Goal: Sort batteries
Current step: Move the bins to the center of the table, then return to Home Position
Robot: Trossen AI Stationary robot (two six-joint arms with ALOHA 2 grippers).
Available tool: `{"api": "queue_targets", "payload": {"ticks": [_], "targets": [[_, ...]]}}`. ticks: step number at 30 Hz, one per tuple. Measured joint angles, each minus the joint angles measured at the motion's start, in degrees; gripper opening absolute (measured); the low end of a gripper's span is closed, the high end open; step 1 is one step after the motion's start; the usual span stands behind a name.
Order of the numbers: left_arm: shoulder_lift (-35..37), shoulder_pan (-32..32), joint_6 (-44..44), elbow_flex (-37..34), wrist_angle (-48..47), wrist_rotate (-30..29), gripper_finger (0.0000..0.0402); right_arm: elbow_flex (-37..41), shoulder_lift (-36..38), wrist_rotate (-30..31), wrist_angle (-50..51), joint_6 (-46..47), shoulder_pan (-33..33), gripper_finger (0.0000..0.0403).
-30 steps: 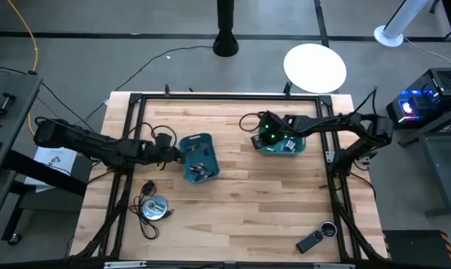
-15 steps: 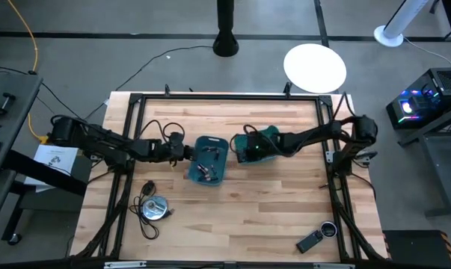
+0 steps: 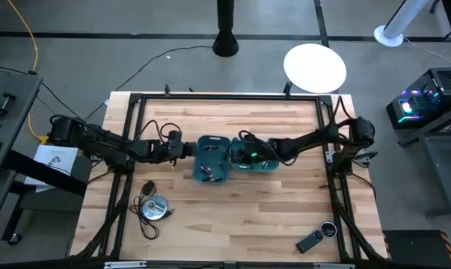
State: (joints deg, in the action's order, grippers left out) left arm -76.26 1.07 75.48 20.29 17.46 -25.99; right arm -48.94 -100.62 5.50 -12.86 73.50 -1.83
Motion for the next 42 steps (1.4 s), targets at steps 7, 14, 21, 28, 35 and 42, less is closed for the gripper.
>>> {"api": "queue_targets", "payload": {"ticks": [7,14,21,28,35,42], "targets": [[-0.1,-1.6,2.1,0.0,0.0,-5.4,0.0000,-5.6,0.0,1.4,5.3,-5.9,-2.1,0.0000],[-0.1,-1.7,2.3,0.0,0.5,-4.6,0.0000,-7.2,0.0,-2.0,10.9,-11.9,-3.9,0.0000],[-0.1,-1.8,2.4,0.1,0.6,-4.4,0.0000,-7.3,0.0,-7.5,14.0,-13.2,-4.1,0.0000],[-0.1,-1.4,2.3,0.1,0.6,-7.0,0.0000,-7.3,0.1,-10.1,14.9,-13.6,-4.2,0.0000],[0.6,1.2,-0.3,0.1,-0.3,-7.1,0.0000,-7.3,3.9,-10.6,19.2,-17.2,-4.9,0.0000],[10.4,4.5,-15.1,0.0,-3.2,1.8,0.0000,-7.3,14.1,-7.1,31.9,-25.5,-7.1,0.0000]]}}
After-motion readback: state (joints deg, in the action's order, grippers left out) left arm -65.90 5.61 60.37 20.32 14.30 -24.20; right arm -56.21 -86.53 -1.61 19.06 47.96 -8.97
